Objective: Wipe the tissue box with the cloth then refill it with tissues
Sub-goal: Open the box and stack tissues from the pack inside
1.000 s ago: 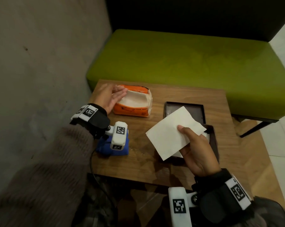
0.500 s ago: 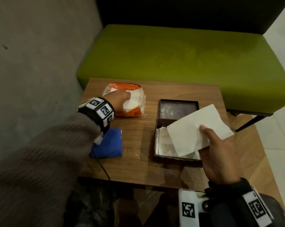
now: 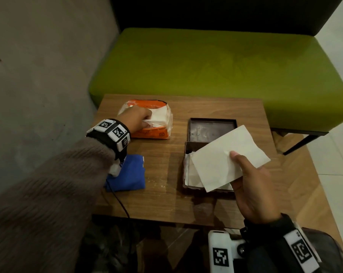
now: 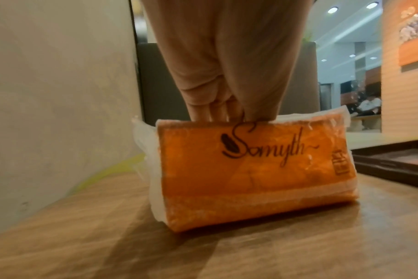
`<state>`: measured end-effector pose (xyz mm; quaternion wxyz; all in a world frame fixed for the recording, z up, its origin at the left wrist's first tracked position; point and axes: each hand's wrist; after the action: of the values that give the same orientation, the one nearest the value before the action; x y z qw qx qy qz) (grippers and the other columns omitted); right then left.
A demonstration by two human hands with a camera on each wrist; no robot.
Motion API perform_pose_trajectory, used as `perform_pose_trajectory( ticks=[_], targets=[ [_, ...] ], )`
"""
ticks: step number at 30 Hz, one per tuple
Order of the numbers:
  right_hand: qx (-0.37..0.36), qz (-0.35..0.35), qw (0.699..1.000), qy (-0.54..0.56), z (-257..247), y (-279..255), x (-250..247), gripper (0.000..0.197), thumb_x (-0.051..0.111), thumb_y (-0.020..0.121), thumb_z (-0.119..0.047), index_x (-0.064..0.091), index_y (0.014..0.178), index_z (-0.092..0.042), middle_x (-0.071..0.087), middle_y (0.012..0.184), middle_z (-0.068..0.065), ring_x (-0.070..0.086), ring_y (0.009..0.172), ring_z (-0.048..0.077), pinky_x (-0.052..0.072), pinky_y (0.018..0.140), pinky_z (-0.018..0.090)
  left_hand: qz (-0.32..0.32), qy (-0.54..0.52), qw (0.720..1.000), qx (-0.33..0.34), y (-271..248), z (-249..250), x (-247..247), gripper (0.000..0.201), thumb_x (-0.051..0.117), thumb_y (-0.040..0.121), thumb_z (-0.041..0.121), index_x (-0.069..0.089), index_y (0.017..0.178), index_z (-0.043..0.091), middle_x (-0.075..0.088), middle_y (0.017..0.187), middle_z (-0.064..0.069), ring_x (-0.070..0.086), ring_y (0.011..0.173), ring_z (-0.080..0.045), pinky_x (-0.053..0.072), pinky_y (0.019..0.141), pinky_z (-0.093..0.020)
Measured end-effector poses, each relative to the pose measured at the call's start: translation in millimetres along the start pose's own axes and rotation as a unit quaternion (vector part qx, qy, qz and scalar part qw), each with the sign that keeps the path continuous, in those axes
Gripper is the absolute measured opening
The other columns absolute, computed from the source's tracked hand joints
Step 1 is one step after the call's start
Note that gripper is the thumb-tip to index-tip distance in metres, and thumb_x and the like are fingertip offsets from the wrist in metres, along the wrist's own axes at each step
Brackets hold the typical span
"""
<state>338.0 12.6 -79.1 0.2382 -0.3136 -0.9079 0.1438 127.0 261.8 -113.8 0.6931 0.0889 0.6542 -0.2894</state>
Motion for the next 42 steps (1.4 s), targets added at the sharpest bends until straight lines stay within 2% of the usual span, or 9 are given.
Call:
perform_pose_trajectory(
  ticks=[12, 17, 21, 25, 28, 31, 36, 39, 42],
  targets=[
    [0.009, -0.013, 1.0, -0.011, 4, 0, 1, 0.016, 0.057, 0.092, -0.011, 0.059, 0.096, -0.026, 0.074, 0.078, -0.016, 0.07, 0.075, 0.002, 0.057, 0.069, 0.026, 0.036, -0.054, 0.998, 0.016, -10, -1, -13, 0.016, 0.057, 0.092, 0.019, 0.067, 0.09, 0.006, 0.065, 0.087, -0.011, 0.056, 0.083, -0.025, 0.036, 0.069, -0.03],
    [0.005, -0.009, 1.0, -0.013, 5, 1, 2, 0.017, 0.058, 0.092, -0.013, 0.058, 0.099, -0.028, 0.071, 0.093, -0.009, 0.068, 0.089, 0.011, 0.055, 0.073, 0.029, 0.141, 0.005, 0.99, -0.008, -17, 14, -25, 0.025, 0.041, 0.099, 0.017, 0.057, 0.112, 0.002, 0.063, 0.1, -0.021, 0.059, 0.093, -0.036, 0.03, 0.065, -0.029],
    [0.006, -0.014, 1.0, -0.004, 6, 0, 4, 0.019, 0.058, 0.092, -0.012, 0.057, 0.104, -0.027, 0.069, 0.101, -0.006, 0.068, 0.091, 0.011, 0.058, 0.07, 0.026, 0.222, 0.043, 0.974, -0.001, -26, 7, -39, 0.028, 0.035, 0.099, 0.029, 0.052, 0.107, 0.008, 0.062, 0.091, -0.02, 0.06, 0.078, -0.037, 0.045, 0.061, -0.042],
    [0.014, -0.018, 1.0, 0.003, 7, -2, 6, 0.027, 0.059, 0.092, -0.011, 0.055, 0.117, -0.021, 0.068, 0.109, -0.002, 0.066, 0.098, 0.015, 0.059, 0.073, 0.029, 0.318, -0.047, 0.945, -0.063, -43, 11, -62, 0.025, 0.039, 0.1, 0.021, 0.052, 0.108, 0.001, 0.06, 0.094, -0.024, 0.055, 0.079, -0.036, 0.031, 0.061, -0.037],
    [0.027, -0.023, 0.999, 0.003, 6, -6, 9, 0.022, 0.057, 0.092, -0.011, 0.056, 0.11, -0.024, 0.067, 0.107, 0.0, 0.064, 0.1, 0.018, 0.055, 0.08, 0.037, 0.342, -0.2, 0.914, -0.088, -65, 20, -79, 0.028, 0.038, 0.1, 0.022, 0.052, 0.113, 0.002, 0.055, 0.094, -0.013, 0.051, 0.085, -0.025, 0.031, 0.066, -0.029],
    [0.063, -0.033, 0.997, 0.001, 4, -13, 12, 0.012, 0.054, 0.095, -0.013, 0.056, 0.1, -0.024, 0.067, 0.104, 0.004, 0.063, 0.1, 0.023, 0.052, 0.088, 0.043, 0.285, -0.39, 0.87, -0.103, -88, 32, -75, 0.028, 0.041, 0.099, 0.023, 0.054, 0.119, 0.008, 0.057, 0.102, -0.001, 0.052, 0.09, -0.013, 0.04, 0.064, -0.024],
    [0.121, -0.059, 0.991, 0.018, 5, -29, 11, 0.007, 0.048, 0.098, -0.015, 0.055, 0.102, -0.016, 0.067, 0.107, 0.011, 0.063, 0.102, 0.026, 0.051, 0.092, 0.044, 0.185, -0.663, 0.722, -0.065, -128, 65, -46, 0.019, 0.043, 0.098, 0.013, 0.061, 0.095, 0.019, 0.072, 0.079, 0.011, 0.065, 0.073, -0.001, 0.054, 0.068, -0.021],
    [0.136, -0.067, 0.987, 0.044, 8, -37, 7, 0.016, 0.046, 0.1, -0.016, 0.055, 0.111, -0.011, 0.07, 0.103, 0.009, 0.066, 0.099, 0.023, 0.053, 0.089, 0.041, 0.127, -0.745, 0.654, -0.033, -150, 84, -37, 0.017, 0.048, 0.093, 0.015, 0.061, 0.102, 0.014, 0.074, 0.085, 0.008, 0.068, 0.078, -0.004, 0.056, 0.069, -0.019],
    [0.151, -0.073, 0.983, 0.069, 10, -43, 0, 0.016, 0.045, 0.1, -0.015, 0.058, 0.108, -0.01, 0.074, 0.087, 0.004, 0.068, 0.088, 0.018, 0.055, 0.082, 0.034, 0.078, -0.809, 0.581, -0.029, -166, 98, -31, 0.037, 0.055, 0.082, 0.023, 0.06, 0.115, 0.007, 0.073, 0.097, -0.001, 0.069, 0.087, -0.01, 0.056, 0.073, -0.023]
  ],
)
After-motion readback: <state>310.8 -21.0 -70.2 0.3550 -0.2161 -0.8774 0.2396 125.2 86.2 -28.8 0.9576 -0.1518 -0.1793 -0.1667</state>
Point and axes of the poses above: each hand's wrist, its own y-axis towards the middle knuckle, its own x-axis out of the palm, z = x × y
